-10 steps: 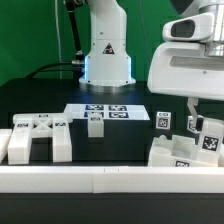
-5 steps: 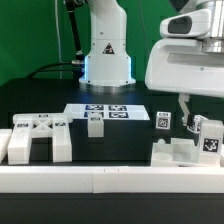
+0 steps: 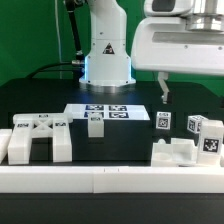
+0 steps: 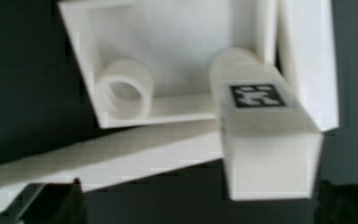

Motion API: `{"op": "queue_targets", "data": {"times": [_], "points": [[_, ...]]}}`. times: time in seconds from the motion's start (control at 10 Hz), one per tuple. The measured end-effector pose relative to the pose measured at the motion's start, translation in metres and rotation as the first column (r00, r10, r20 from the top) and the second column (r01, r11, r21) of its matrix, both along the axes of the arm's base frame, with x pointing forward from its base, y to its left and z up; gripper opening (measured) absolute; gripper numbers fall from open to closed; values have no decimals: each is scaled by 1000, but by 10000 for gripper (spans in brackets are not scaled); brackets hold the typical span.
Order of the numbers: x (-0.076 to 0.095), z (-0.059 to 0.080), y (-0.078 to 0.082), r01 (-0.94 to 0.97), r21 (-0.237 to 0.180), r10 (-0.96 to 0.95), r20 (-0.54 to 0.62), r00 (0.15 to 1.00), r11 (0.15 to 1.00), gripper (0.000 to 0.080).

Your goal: Assemble chair

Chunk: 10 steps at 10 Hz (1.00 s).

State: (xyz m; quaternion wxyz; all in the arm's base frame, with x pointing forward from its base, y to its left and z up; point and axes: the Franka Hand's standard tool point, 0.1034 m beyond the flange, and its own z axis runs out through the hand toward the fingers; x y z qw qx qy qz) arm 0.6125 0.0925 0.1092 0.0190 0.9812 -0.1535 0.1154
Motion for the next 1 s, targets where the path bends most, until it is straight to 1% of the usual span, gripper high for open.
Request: {"op": "queue_targets", "data": {"times": [0.2,0.6,0.7,0.8,0.9,1.0], "points": [[1,-2,3,-5,-2,5,-1,1000,1000,649],[0,-3,0,-14,-5,14,-3,1000,1000,649],[-8,0,-12,-65,-9,65,8,998,998,649],[-23,3,-28,-92,-7,92,1,996,996,649],[-33,5,-48,-126,-9,126,-13,992,992,649],[-38,3,-67,-140,-17,140,-24,990,990,649]]}}
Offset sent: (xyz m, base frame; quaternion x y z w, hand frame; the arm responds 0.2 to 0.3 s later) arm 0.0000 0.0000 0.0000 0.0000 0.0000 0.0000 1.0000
